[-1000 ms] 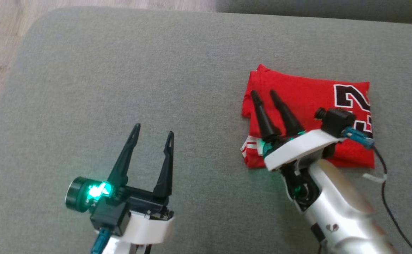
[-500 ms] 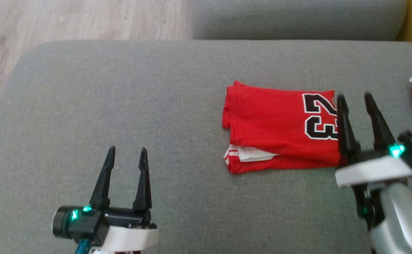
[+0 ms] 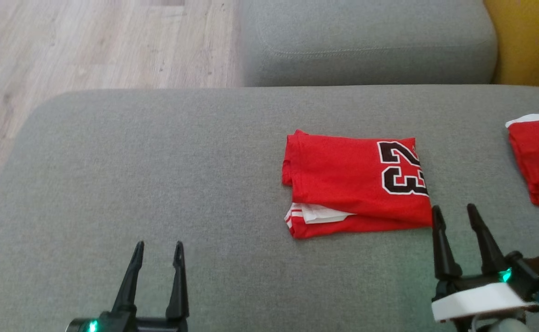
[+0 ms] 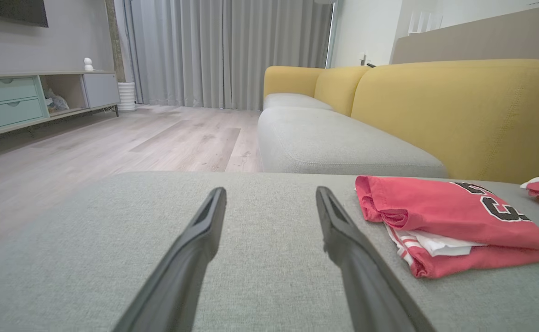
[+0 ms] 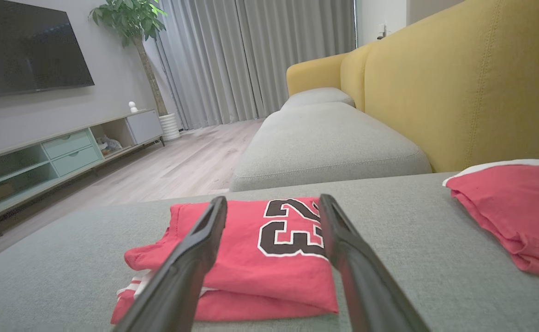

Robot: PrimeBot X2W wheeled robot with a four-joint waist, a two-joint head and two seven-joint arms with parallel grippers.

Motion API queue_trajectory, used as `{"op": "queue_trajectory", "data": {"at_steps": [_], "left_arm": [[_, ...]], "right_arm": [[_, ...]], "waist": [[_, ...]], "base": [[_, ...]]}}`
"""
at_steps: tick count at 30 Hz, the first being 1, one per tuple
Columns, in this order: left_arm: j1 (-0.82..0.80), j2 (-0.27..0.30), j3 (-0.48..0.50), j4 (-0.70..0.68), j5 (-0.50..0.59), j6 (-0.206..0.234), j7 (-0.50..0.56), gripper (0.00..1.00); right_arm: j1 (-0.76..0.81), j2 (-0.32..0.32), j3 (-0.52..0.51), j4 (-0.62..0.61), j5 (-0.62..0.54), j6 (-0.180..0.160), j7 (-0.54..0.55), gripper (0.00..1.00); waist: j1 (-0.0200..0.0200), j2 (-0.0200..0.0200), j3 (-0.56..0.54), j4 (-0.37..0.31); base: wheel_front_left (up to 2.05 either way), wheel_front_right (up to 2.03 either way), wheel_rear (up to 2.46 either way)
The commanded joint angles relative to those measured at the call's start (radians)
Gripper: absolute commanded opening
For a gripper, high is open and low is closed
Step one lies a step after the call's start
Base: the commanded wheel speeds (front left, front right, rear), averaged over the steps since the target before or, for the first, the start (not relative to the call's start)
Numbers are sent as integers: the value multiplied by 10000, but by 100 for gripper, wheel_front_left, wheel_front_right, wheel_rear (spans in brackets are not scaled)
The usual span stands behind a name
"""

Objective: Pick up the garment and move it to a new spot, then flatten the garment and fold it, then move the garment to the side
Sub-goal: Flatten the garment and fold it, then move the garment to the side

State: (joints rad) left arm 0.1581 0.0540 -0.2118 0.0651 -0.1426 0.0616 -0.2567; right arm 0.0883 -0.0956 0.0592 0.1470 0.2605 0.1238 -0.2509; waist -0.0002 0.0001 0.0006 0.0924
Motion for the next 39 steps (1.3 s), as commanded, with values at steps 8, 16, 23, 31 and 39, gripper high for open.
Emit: {"op": "queue_trajectory", "data": {"at_steps": [8,16,23,31,39], "left_arm": [[-125,-37,574,-132,16,24,-51,100],[-113,-37,599,-94,125,45,-51,100],[-110,-37,619,-99,145,77,-51,100],[-31,-37,712,-279,139,178,-51,100],[24,-37,732,-522,-109,-1,-51,100]], "right_arm": [[-40,86,377,-224,-308,69,-108,100],[98,221,294,-181,-326,69,-108,100],[215,257,375,-147,-338,69,-108,100],[342,292,453,-102,-383,69,-108,100],[172,272,260,148,-481,69,-108,100]], "waist": [[2,-1,-255,-162],[2,-1,-395,-247],[2,-1,-465,-288],[2,-1,-511,-305],[2,-1,-255,-340]], "base": [[0,0,0],[0,0,0],[0,0,0],[0,0,0],[0,0,0]]}}
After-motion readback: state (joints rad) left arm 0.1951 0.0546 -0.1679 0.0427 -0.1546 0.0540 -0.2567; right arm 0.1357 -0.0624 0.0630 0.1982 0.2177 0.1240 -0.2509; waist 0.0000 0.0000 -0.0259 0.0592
